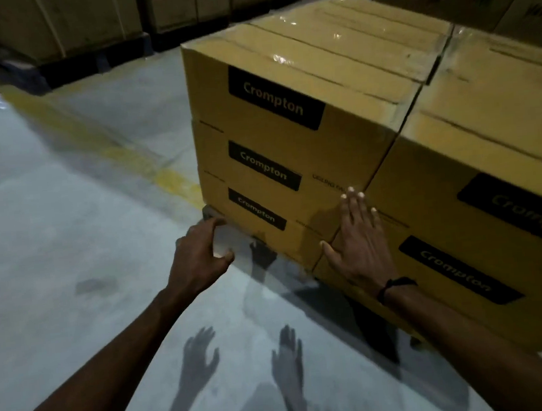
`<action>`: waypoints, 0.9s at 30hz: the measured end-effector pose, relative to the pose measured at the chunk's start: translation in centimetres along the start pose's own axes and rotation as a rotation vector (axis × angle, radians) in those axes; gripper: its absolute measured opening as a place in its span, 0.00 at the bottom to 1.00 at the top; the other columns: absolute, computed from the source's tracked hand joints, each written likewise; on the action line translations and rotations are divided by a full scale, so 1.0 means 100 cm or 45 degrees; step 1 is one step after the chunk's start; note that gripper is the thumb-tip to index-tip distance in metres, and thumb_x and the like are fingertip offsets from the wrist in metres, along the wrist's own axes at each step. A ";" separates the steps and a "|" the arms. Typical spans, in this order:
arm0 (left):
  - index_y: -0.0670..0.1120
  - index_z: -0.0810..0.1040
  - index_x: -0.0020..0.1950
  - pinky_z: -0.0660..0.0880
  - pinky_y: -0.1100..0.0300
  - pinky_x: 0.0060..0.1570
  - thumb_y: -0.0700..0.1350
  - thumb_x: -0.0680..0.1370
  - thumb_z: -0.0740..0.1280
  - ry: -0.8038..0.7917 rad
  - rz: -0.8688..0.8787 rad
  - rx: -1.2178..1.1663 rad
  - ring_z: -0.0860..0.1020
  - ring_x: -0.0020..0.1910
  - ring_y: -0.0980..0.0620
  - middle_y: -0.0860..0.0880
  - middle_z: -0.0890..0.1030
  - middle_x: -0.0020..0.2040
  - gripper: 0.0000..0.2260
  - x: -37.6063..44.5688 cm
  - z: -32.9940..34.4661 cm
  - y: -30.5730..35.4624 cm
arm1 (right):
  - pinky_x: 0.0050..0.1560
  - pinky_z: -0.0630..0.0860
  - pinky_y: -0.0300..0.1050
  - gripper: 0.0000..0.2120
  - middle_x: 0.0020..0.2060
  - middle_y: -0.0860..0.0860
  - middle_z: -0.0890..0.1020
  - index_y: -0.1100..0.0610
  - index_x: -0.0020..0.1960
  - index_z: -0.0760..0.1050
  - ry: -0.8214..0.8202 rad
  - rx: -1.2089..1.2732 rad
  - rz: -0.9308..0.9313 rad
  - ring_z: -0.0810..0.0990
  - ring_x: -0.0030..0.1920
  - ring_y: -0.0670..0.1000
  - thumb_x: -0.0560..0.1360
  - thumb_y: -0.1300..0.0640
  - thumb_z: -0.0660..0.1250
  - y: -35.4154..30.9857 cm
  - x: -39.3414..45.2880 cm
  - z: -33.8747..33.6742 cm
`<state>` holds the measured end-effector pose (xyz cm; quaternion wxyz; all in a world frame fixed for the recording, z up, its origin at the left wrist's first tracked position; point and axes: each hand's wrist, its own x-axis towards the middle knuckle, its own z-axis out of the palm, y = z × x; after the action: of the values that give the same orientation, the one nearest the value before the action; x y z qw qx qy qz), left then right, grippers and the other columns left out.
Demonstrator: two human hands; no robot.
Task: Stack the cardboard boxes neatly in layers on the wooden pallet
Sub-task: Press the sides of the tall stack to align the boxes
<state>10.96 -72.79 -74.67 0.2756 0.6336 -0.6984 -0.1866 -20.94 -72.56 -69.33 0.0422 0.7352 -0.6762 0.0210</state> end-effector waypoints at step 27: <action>0.54 0.76 0.65 0.73 0.55 0.59 0.51 0.72 0.74 0.132 -0.469 -0.322 0.77 0.64 0.55 0.58 0.79 0.64 0.22 -0.132 -0.490 0.087 | 0.73 0.64 0.55 0.37 0.78 0.57 0.66 0.56 0.81 0.58 -0.244 0.825 0.154 0.66 0.76 0.59 0.80 0.41 0.67 -0.192 -0.063 -0.406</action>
<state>35.20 -54.29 -33.21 0.3496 0.7196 -0.5268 -0.2871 -1.32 -61.04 -30.15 -0.2585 0.6675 -0.6778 0.1679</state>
